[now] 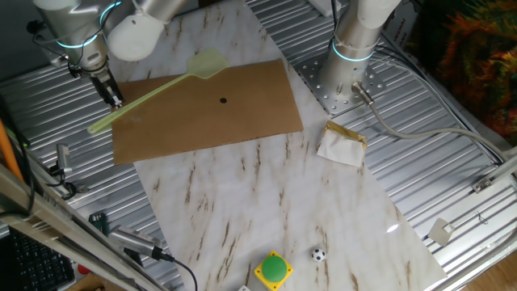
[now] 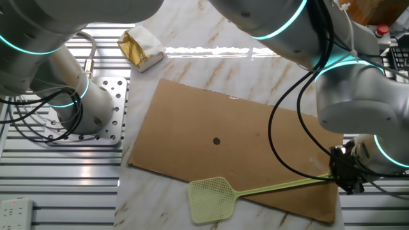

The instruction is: Swat with a flyswatter

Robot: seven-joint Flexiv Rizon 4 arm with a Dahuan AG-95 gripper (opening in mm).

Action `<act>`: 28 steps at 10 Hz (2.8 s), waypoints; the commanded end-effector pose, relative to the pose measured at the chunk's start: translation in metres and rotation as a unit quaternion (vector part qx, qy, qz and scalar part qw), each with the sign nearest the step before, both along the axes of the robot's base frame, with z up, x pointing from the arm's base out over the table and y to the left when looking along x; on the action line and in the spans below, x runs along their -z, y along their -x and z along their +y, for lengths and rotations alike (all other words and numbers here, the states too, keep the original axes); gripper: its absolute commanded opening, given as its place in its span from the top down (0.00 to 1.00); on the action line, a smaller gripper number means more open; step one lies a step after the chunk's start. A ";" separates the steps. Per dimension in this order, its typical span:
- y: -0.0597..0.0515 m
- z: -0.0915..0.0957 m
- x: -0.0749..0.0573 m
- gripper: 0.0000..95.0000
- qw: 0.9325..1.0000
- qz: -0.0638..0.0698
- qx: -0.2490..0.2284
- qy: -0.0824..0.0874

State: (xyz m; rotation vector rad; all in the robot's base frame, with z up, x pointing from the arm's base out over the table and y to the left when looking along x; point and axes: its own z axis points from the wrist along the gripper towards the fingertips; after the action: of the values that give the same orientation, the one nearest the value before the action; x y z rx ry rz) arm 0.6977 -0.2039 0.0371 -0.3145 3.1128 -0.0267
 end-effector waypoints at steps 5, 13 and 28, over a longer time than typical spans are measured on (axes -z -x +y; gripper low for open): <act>0.000 0.000 0.001 0.80 1.000 -0.008 -0.001 0.001; -0.001 0.000 0.001 0.60 1.000 -0.010 -0.001 0.000; -0.007 0.002 0.015 0.60 1.000 -0.005 -0.005 -0.004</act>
State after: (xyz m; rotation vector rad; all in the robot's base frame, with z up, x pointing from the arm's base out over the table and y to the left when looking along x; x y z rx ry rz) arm 0.7049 -0.2013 0.0221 -0.3276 3.1009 -0.0139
